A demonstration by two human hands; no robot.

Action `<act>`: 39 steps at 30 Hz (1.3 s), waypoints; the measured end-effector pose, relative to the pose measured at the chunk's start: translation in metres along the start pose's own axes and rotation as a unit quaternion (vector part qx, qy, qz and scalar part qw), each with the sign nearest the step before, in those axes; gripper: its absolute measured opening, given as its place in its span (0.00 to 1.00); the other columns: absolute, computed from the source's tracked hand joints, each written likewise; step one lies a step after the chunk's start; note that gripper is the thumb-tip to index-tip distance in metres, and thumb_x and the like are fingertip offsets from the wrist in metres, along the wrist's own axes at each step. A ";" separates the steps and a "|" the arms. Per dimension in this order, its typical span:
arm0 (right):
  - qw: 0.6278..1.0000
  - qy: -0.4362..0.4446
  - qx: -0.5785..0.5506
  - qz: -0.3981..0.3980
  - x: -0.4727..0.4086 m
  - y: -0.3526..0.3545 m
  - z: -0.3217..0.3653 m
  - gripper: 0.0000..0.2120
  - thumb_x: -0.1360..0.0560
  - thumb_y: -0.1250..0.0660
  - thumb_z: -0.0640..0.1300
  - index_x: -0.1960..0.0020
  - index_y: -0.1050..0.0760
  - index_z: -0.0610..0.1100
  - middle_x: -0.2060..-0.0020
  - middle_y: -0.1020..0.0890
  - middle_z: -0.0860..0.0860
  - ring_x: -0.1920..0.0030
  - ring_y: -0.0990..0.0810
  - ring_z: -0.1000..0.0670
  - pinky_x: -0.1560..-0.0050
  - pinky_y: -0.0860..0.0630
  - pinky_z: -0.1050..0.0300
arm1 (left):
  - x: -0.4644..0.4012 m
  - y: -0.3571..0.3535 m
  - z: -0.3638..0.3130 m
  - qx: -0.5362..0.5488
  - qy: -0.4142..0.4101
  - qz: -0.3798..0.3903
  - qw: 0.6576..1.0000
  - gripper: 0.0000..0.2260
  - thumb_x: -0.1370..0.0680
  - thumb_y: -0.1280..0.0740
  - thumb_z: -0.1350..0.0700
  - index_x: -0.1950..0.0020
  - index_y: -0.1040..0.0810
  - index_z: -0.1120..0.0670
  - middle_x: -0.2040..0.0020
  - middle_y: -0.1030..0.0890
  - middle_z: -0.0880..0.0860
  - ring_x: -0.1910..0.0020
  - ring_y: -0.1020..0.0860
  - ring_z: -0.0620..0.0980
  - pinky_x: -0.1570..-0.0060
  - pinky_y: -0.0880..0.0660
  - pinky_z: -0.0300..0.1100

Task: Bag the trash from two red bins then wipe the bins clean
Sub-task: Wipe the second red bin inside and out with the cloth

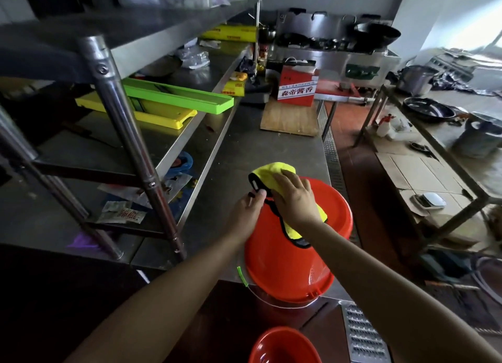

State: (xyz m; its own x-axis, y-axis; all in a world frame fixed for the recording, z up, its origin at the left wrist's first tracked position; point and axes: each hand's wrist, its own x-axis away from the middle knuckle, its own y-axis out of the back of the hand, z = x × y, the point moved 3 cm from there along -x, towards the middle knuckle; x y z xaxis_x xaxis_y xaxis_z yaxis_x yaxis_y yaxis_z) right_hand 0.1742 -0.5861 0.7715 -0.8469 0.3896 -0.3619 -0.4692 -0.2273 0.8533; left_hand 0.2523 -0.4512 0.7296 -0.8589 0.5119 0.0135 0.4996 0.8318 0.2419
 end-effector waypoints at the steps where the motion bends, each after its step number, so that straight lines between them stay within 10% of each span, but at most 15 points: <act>1: 1.000 0.016 -0.011 -0.001 0.004 0.000 0.006 0.24 0.21 0.33 0.50 0.27 0.29 0.47 0.28 0.29 0.46 0.37 0.28 0.34 0.38 0.28 0.40 | 0.002 0.001 -0.010 0.041 -0.006 -0.008 0.999 0.17 0.22 0.38 0.38 0.58 0.19 0.50 0.65 0.17 0.44 0.65 0.19 0.38 0.67 0.27 0.31; 6: 0.989 0.094 -0.107 0.046 0.029 0.002 0.033 0.27 0.24 0.37 0.51 0.26 0.31 0.45 0.26 0.31 0.47 0.27 0.33 0.41 0.28 0.35 0.46 | 0.010 0.026 -0.030 0.084 0.033 -0.082 0.993 0.08 0.24 0.30 0.50 0.54 0.18 0.53 0.61 0.16 0.50 0.61 0.17 0.47 0.67 0.22 0.38; 15: 0.933 -0.051 -0.352 0.047 0.017 0.019 0.068 0.33 0.24 0.32 0.38 0.23 0.39 0.52 0.33 0.35 0.56 0.42 0.26 0.53 0.44 0.27 0.58 | 0.030 0.096 -0.040 0.065 0.070 -0.056 0.994 0.11 0.26 0.26 0.50 0.48 0.22 0.53 0.54 0.19 0.54 0.58 0.22 0.52 0.62 0.27 0.45; 19: 0.926 0.035 -0.355 0.124 0.011 0.023 0.086 0.30 0.26 0.31 0.33 0.27 0.31 0.51 0.35 0.30 0.50 0.43 0.24 0.51 0.46 0.22 0.53 | 0.043 0.125 -0.039 -0.009 0.052 -0.034 0.998 0.13 0.27 0.25 0.48 0.46 0.22 0.52 0.50 0.17 0.55 0.50 0.19 0.55 0.50 0.23 0.50; 24: 0.948 0.147 -0.261 0.107 0.017 0.008 0.105 0.18 0.32 0.25 0.29 0.43 0.21 0.35 0.45 0.23 0.42 0.47 0.24 0.49 0.47 0.32 0.72 | 0.069 0.149 -0.037 -0.130 -0.028 0.037 0.990 0.18 0.29 0.25 0.46 0.42 0.25 0.34 0.51 0.17 0.39 0.49 0.20 0.36 0.49 0.24 0.34; 29: 0.964 0.160 -0.172 0.125 0.033 -0.013 0.100 0.14 0.30 0.28 0.33 0.45 0.20 0.42 0.43 0.23 0.45 0.48 0.19 0.42 0.48 0.25 0.56 | 0.083 0.150 -0.020 -0.319 -0.061 0.146 0.934 0.24 0.29 0.24 0.51 0.37 0.29 0.43 0.46 0.19 0.45 0.48 0.21 0.42 0.49 0.24 0.39; 35: 0.948 0.236 -0.096 0.193 0.055 -0.023 0.100 0.18 0.24 0.29 0.53 0.37 0.29 0.57 0.23 0.37 0.51 0.28 0.32 0.41 0.34 0.33 0.37 | 0.085 0.147 -0.001 -0.296 -0.078 0.125 0.944 0.14 0.28 0.25 0.49 0.49 0.27 0.44 0.55 0.19 0.46 0.55 0.21 0.40 0.57 0.23 0.47; 39: 0.936 0.250 -0.152 0.194 0.065 -0.025 0.098 0.12 0.23 0.29 0.44 0.40 0.21 0.46 0.28 0.29 0.48 0.34 0.24 0.43 0.38 0.26 0.39 | 0.086 0.136 0.011 -0.302 -0.053 0.162 0.938 0.16 0.31 0.24 0.45 0.48 0.23 0.46 0.52 0.18 0.45 0.52 0.20 0.42 0.50 0.21 0.51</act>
State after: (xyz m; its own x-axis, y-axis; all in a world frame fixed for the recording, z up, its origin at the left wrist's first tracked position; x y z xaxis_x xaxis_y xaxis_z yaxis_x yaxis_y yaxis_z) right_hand 0.1550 -0.4672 0.7638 -0.9438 -0.2254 -0.2418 -0.0862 -0.5383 0.8383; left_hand 0.2476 -0.2913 0.7529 -0.6412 0.7619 0.0920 0.5502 0.3728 0.7472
